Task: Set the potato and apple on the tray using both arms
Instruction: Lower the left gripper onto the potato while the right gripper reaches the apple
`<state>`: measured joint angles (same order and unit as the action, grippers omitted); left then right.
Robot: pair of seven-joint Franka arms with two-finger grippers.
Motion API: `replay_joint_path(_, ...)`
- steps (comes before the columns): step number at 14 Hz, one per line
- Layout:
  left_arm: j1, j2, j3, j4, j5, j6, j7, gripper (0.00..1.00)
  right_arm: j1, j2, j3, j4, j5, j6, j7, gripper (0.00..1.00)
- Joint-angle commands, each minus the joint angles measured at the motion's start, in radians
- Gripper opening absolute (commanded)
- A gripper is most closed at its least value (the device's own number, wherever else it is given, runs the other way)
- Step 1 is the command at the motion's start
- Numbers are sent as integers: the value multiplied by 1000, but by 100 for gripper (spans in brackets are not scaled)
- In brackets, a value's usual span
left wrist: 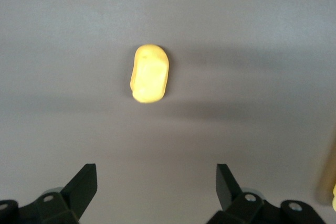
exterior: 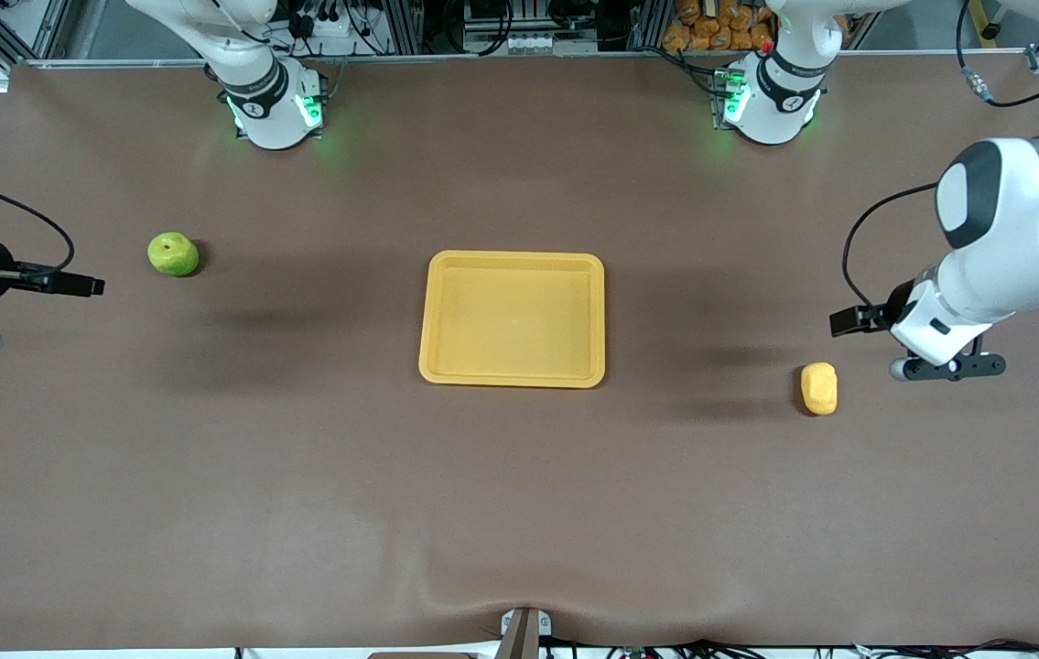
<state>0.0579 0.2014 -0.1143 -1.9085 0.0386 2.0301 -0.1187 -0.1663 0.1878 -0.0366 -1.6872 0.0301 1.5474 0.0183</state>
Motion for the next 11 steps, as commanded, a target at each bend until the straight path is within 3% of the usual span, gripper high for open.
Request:
replay_joint_path(1, 2, 50, -1, 0, 15, 62, -6, 100, -27, -8, 9, -52, 7, 31, -12, 100)
replay_joint_path(11, 22, 200, 1, 0, 63, 269, -4, 97, -87, -16, 10, -195, 5, 108, -47, 100)
